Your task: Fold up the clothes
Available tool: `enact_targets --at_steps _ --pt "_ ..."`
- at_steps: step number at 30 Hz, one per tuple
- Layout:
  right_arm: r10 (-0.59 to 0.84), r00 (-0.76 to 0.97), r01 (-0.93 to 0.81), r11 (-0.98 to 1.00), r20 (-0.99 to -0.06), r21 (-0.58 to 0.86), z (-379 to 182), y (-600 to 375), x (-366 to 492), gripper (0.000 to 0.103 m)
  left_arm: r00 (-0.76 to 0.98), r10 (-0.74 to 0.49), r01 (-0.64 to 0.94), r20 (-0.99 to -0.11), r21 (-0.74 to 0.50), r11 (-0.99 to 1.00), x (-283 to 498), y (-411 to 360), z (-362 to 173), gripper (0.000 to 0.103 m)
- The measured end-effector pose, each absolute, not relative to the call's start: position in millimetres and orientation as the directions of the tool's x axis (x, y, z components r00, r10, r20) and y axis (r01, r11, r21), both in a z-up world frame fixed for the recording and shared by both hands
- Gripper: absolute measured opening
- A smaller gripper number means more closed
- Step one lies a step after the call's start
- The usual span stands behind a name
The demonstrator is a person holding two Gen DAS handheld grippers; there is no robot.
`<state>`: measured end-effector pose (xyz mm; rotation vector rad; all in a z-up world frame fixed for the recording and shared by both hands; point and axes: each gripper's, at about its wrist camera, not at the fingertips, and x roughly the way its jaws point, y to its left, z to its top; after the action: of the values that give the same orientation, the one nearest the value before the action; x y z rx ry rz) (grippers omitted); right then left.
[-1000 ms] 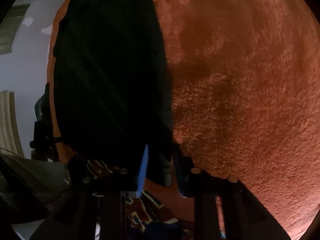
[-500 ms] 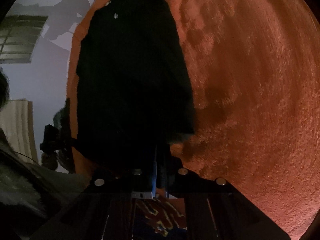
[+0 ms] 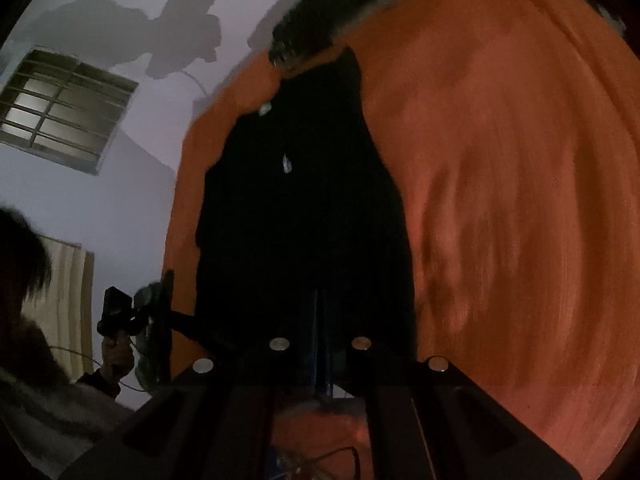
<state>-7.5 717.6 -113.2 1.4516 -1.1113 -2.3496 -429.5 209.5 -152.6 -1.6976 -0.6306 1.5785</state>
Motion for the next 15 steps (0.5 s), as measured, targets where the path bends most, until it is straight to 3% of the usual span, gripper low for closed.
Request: enact_targets --at_steps 5,6,7,8,12,15 --pt "-0.458 -0.42 -0.247 -0.773 -0.784 0.584 -130 717 -23 0.004 0.103 0.713 -0.174 -0.694 -0.718 -0.674 -448 210 -157 0.005" --pt "-0.409 -0.392 -0.242 -0.818 -0.824 0.521 -134 711 -21 0.013 0.105 0.677 -0.199 -0.728 -0.683 -0.703 -445 214 -159 0.005" --pt "-0.341 -0.352 -0.214 -0.878 -0.872 0.429 -137 700 -17 0.029 0.106 0.638 -0.225 -0.762 -0.644 -0.731 -442 220 -162 0.006" --pt "-0.285 -0.322 -0.166 -0.922 -0.903 0.35 -141 688 -13 0.034 0.105 0.591 -0.277 -0.8 -0.594 -0.756 -437 221 -162 0.006" --pt "-0.05 -0.347 0.1 -0.995 -0.936 0.016 -139 649 22 0.035 0.066 0.366 -0.584 -0.928 -0.334 -0.74 -406 241 -163 0.011" --pt "0.074 -0.43 0.282 -0.936 -0.9 -0.211 -135 629 55 0.035 0.029 0.258 -0.75 -0.966 -0.192 -0.633 -380 259 -170 0.029"
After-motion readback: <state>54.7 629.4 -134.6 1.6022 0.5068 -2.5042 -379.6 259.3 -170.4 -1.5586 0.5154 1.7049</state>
